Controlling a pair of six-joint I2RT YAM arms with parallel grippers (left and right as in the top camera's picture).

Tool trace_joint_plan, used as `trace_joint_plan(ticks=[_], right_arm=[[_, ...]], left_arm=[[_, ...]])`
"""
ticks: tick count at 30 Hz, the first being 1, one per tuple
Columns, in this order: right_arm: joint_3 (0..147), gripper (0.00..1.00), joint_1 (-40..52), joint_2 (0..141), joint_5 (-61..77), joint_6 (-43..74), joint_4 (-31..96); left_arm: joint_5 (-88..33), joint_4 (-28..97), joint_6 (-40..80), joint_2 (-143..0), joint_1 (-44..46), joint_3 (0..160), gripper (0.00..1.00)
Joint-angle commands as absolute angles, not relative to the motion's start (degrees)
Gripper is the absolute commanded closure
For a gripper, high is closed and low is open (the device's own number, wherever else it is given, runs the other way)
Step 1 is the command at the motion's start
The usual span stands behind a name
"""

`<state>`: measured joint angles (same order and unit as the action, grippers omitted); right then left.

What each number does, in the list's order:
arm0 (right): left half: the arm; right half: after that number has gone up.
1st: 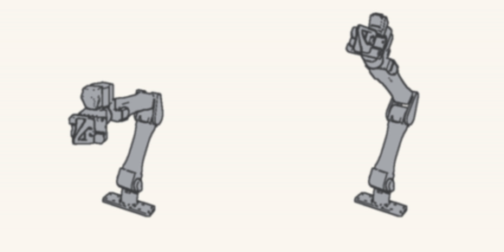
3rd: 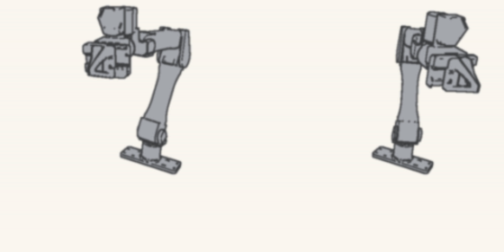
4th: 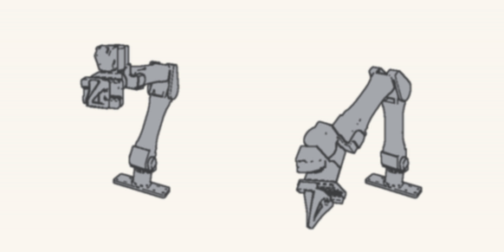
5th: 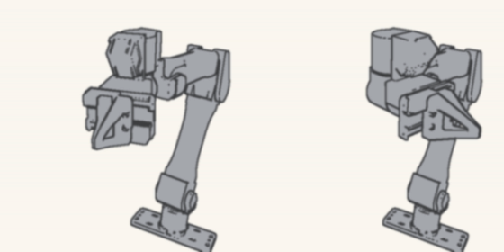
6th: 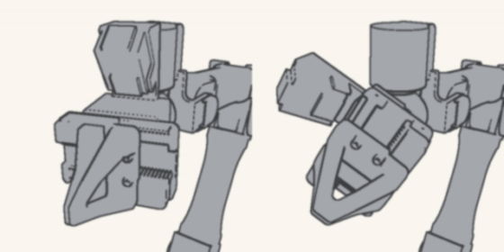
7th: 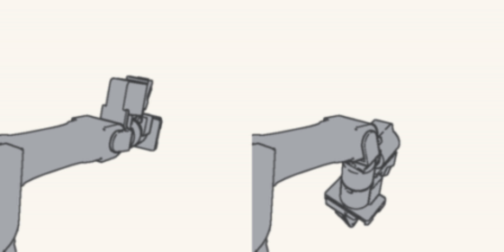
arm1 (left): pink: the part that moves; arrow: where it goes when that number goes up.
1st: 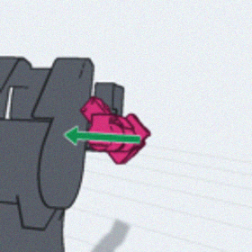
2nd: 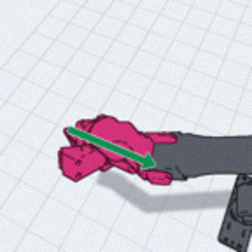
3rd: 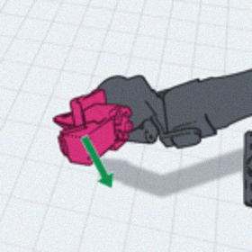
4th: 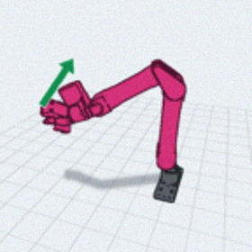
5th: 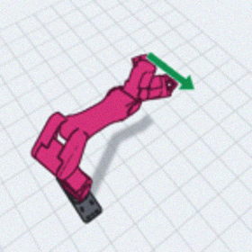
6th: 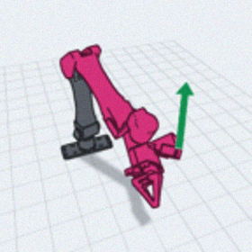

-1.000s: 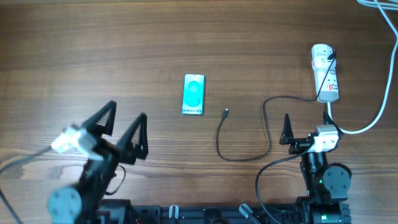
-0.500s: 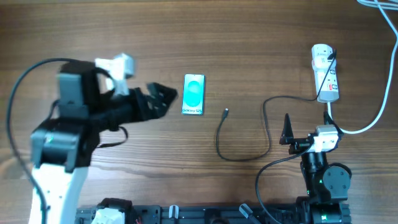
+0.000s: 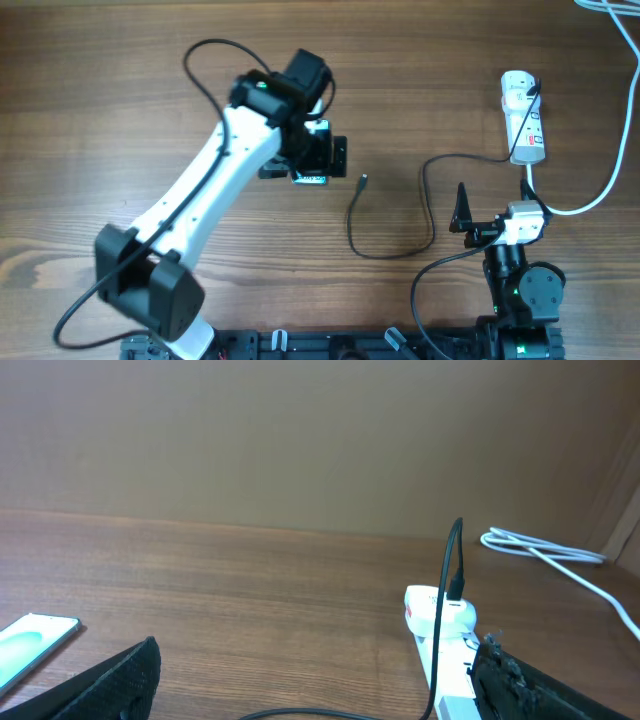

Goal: Plug charger to phone and switch on socket
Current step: 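Reach the left gripper forward over the light-blue phone, then lower the left gripper and close it on the phone's sides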

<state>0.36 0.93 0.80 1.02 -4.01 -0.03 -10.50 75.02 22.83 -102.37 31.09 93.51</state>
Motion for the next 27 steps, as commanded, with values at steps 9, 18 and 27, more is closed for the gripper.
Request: trace_joint_plan(ticks=[9, 18, 27], right_arm=[[0.3, 0.0, 0.73, 0.64, 0.38, -4.47, -0.32], [0.3, 0.0, 0.73, 0.64, 0.38, -4.49, -0.32], [0.3, 0.0, 0.73, 0.64, 0.38, -4.49, -0.32]], left_arm=[[-3.01, 70.61, 23.83, -106.32, 31.88, 94.56, 0.0], [-3.14, 69.73, 22.17, -115.33, 27.11, 94.59, 0.0], [-1.48, 57.41, 18.2, -118.87, 27.0, 94.56, 0.0]])
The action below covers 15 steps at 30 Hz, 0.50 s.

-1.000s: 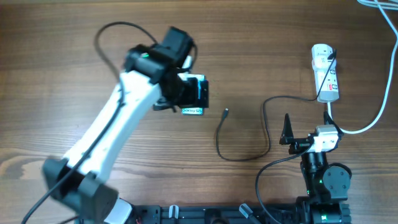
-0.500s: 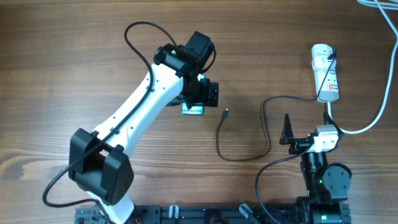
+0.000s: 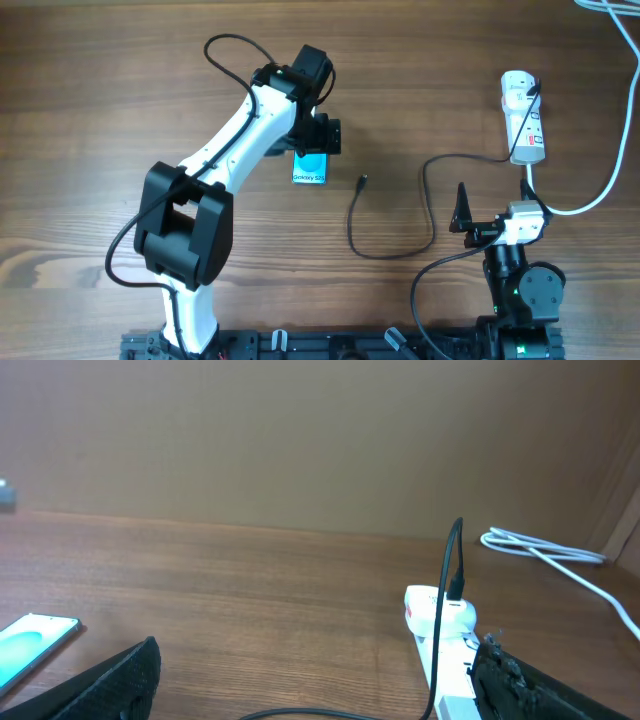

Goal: Plug charger to phone and switch on socket
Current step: 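Lower the left gripper and close it on the phone's sides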

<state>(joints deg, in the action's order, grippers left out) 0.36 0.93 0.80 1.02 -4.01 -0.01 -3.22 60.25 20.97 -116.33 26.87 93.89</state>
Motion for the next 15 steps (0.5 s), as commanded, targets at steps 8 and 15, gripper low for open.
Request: trace_joint_plan(ticks=[8, 15], right_arm=[[0.3, 0.0, 0.73, 0.64, 0.38, -4.49, -0.32], [0.3, 0.0, 0.73, 0.64, 0.4, -4.49, -0.32]], left_arm=[[2.42, 53.1, 19.07, -122.85, 26.5, 94.56, 0.0], [-1.74, 52.47, 20.12, -123.79, 26.7, 94.56, 0.0]])
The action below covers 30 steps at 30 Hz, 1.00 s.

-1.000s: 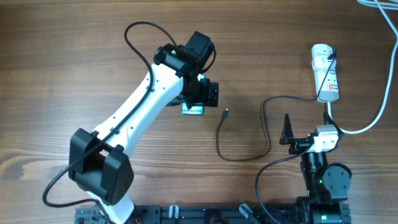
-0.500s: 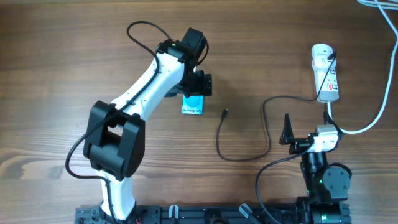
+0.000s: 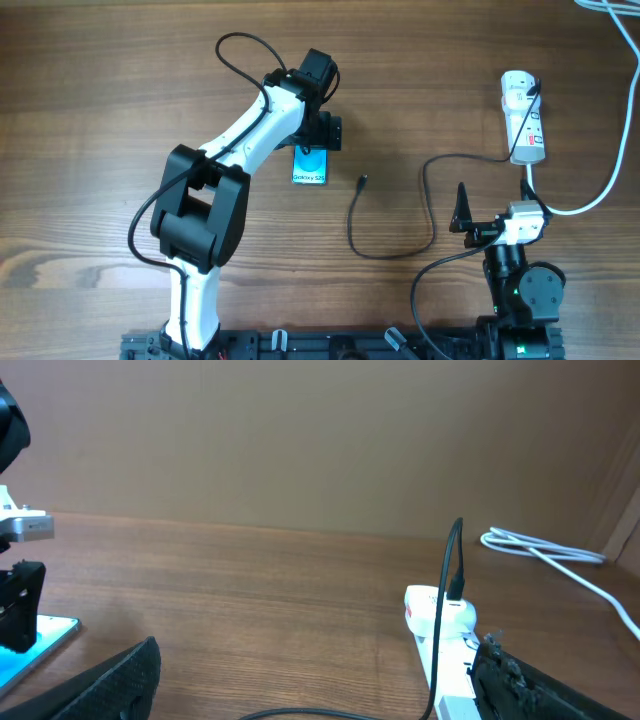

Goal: Plug charger to phone and switch on socket
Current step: 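Lower the left gripper and close it on the phone's sides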

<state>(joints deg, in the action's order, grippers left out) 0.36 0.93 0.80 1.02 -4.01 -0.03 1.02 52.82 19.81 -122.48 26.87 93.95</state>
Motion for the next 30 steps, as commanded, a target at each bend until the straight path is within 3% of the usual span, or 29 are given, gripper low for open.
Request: trace_joint_plan(ticks=[1, 30], right_arm=[[0.3, 0.0, 0.73, 0.64, 0.38, -4.47, -0.32], [0.3, 0.0, 0.73, 0.64, 0.38, -4.49, -0.32]], left_arm=[[-1.91, 52.45, 20.14, -123.79, 26.79, 94.56, 0.0], [-1.43, 53.04, 21.43, -129.16, 26.89, 94.56, 0.0]])
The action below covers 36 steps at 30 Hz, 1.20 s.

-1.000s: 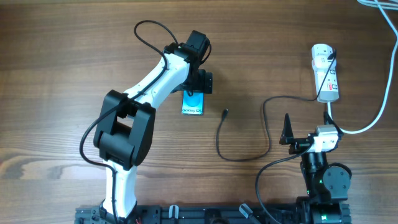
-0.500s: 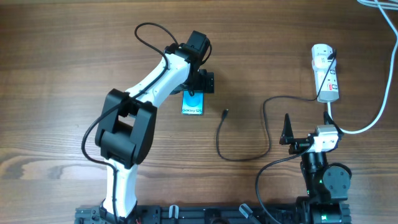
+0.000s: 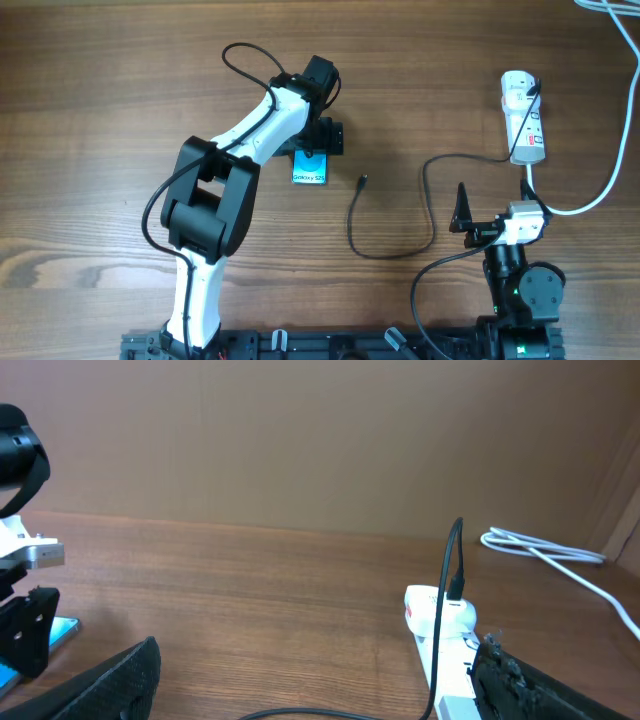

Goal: Plug charger to phone and switch on socket
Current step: 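Lower the left gripper and close it on the phone's sides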

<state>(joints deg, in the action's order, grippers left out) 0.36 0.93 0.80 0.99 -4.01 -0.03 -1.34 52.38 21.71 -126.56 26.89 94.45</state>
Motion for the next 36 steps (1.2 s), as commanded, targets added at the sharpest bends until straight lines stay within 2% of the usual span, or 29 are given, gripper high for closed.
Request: trace_joint_plan(ticks=[1, 8, 23, 36], right_arm=[[0.3, 0.0, 0.73, 0.64, 0.38, -4.49, -0.32], [0.3, 0.0, 0.73, 0.64, 0.38, -4.49, -0.32], [0.3, 0.0, 0.73, 0.64, 0.38, -4.49, -0.32], [0.3, 0.0, 0.73, 0.64, 0.38, -4.47, -0.32]], left_arm=[[-1.39, 53.1, 21.41, -129.16, 26.96, 94.56, 0.0], [5.78, 52.88, 21.41, -129.25, 30.24, 94.56, 0.0], [3.31, 53.56, 21.37, -130.15, 27.09, 94.48, 0.0], [4.89, 53.32, 19.9, -130.15, 28.36, 94.45, 0.0]])
